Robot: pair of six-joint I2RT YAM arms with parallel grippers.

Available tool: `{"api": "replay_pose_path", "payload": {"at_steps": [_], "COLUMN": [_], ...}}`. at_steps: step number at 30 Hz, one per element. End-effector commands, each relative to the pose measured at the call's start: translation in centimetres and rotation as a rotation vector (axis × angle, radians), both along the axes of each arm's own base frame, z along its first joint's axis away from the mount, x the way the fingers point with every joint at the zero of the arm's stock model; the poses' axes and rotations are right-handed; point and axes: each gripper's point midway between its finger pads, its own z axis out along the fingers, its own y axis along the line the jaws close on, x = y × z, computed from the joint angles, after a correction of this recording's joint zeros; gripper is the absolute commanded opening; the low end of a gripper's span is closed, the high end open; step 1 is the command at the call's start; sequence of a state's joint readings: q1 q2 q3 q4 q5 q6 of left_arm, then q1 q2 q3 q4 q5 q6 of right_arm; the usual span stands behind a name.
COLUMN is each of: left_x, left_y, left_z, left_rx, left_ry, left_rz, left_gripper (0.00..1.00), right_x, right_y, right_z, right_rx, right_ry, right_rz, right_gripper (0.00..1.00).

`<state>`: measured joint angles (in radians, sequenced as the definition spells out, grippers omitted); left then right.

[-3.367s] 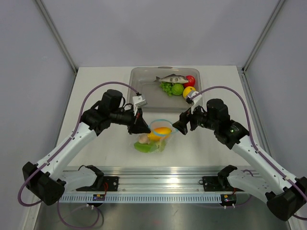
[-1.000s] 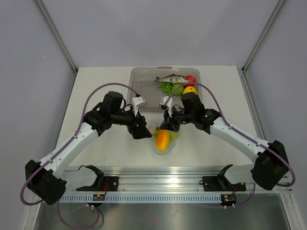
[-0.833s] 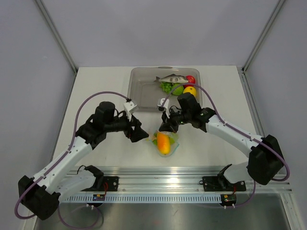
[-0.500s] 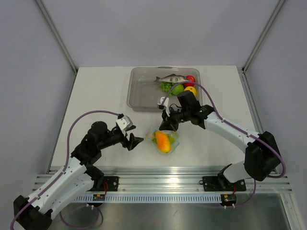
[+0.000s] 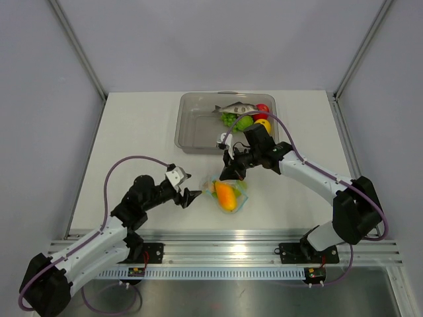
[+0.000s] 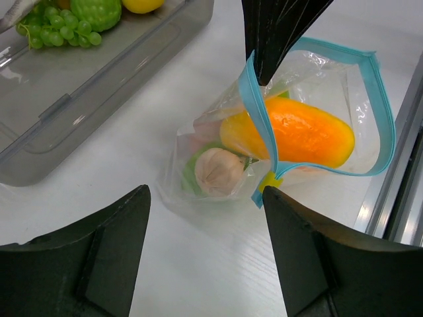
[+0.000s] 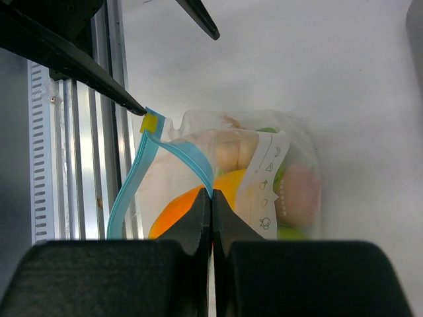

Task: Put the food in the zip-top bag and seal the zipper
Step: Zip the zipper food storage bag at the center of the board.

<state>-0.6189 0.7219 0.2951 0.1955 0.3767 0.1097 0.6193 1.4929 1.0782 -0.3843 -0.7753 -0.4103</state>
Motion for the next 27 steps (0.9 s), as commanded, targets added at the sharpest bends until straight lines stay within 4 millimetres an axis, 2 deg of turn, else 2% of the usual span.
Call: {"api": "replay_pose_path", "payload": {"at_steps": [1, 2, 3, 4, 6, 7, 10, 14, 21, 24, 25, 27], "left_x": [0.4, 0.4, 0.5, 0.4, 0.3, 0.1, -0.1, -0.3, -0.4, -0.5, -0.6, -1.3], "left_y": [-0.6, -0.5, -0.4, -0.2, 0.0, 0.1, 0.0, -0.4, -0.2, 0.0, 0.1, 0.5], "left_z": [3.8, 3.8, 5.0, 4.4, 5.5, 4.7, 4.5, 3.1, 2.2, 2.3, 3.4, 3.7], "left_rx": [-0.154, -0.168, -0.214, -0.224, -0.282, -0.284, -0.316, -0.289, -0.287, -0.310, -0.345, -0.387], "left_ry": [-0.147, -0.156, -0.188, -0.190, -0.235, -0.228, -0.214, -0.182, -0.185, -0.192, -0.218, -0.252], "left_rz": [0.006, 0.016, 0.030, 0.038, 0.045, 0.046, 0.039, 0.020, 0.031, 0.039, 0.039, 0.034], "left_gripper": [0.74, 0.76, 0.77, 0.78, 0.78, 0.78, 0.76, 0.73, 0.71, 0.68, 0.69, 0.69], "right_x": [0.5, 0.5, 0.5, 0.6, 0.6, 0.6, 0.6, 0.7, 0.7, 0.7, 0.7, 0.7], "right_y": [0.6, 0.6, 0.6, 0.6, 0.5, 0.6, 0.5, 0.5, 0.3, 0.3, 0.3, 0.3], "right_z": [1.9, 2.0, 1.8, 1.9, 1.9, 1.9, 2.0, 2.0, 2.1, 2.1, 2.2, 2.3], "right_rx": [0.050, 0.053, 0.051, 0.052, 0.050, 0.051, 0.048, 0.044, 0.037, 0.036, 0.037, 0.036], "right_ry": [-0.037, -0.039, -0.034, -0.033, -0.030, -0.031, -0.031, -0.028, -0.023, -0.018, -0.019, -0.019], "right_rz": [0.027, 0.028, 0.027, 0.027, 0.022, 0.024, 0.021, 0.015, 0.005, 0.004, 0.004, 0.004], "right_gripper": [0.00, 0.00, 0.00, 0.00, 0.00, 0.00, 0.00, 0.00, 0.00, 0.00, 0.00, 0.00]}}
